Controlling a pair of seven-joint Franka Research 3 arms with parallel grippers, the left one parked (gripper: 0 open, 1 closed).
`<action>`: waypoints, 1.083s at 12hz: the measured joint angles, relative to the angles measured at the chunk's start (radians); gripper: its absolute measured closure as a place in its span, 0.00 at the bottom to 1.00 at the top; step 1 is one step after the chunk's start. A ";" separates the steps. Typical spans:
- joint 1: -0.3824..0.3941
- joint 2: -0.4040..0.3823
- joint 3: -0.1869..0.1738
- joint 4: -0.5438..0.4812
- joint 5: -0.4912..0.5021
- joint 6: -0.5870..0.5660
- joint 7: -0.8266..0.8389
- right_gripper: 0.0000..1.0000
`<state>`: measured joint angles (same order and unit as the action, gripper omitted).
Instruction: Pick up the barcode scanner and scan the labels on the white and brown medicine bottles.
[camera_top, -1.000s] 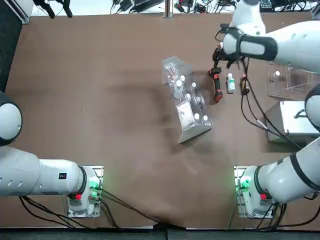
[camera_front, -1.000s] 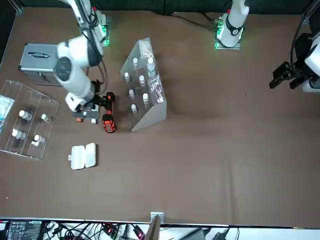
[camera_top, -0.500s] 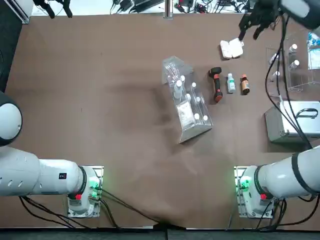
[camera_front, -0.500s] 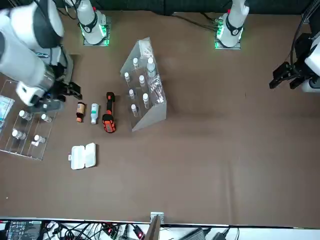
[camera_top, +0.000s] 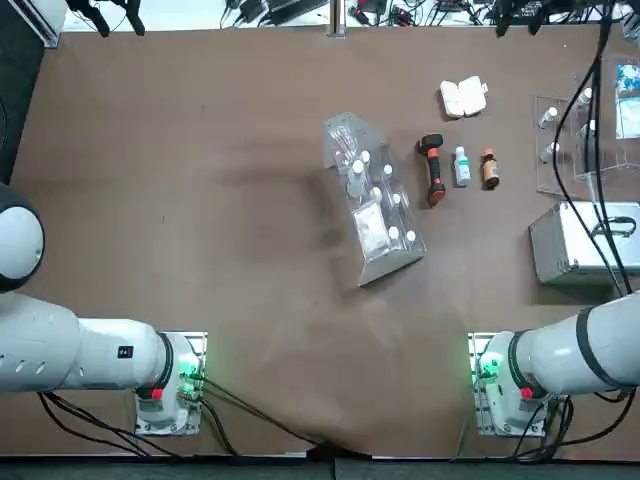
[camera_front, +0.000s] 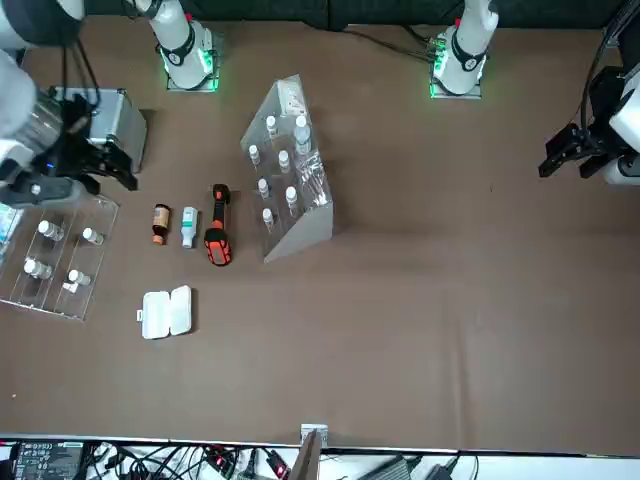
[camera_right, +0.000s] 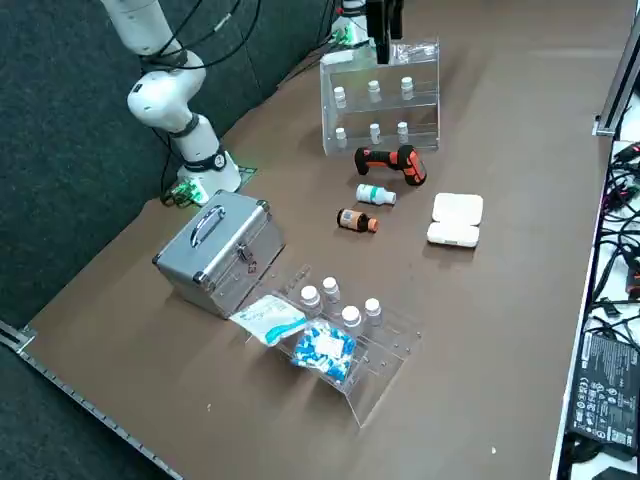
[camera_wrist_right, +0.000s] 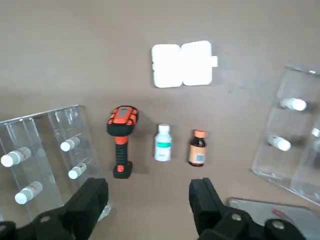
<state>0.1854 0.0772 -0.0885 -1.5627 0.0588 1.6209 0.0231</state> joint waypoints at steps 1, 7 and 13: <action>-0.019 0.000 -0.009 0.027 -0.002 -0.028 -0.001 0.00; -0.118 -0.024 -0.032 0.076 -0.002 -0.133 -0.033 0.00; -0.117 -0.145 -0.029 -0.048 -0.010 -0.116 -0.031 0.00</action>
<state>0.0680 -0.0678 -0.1177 -1.6104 0.0487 1.5053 -0.0082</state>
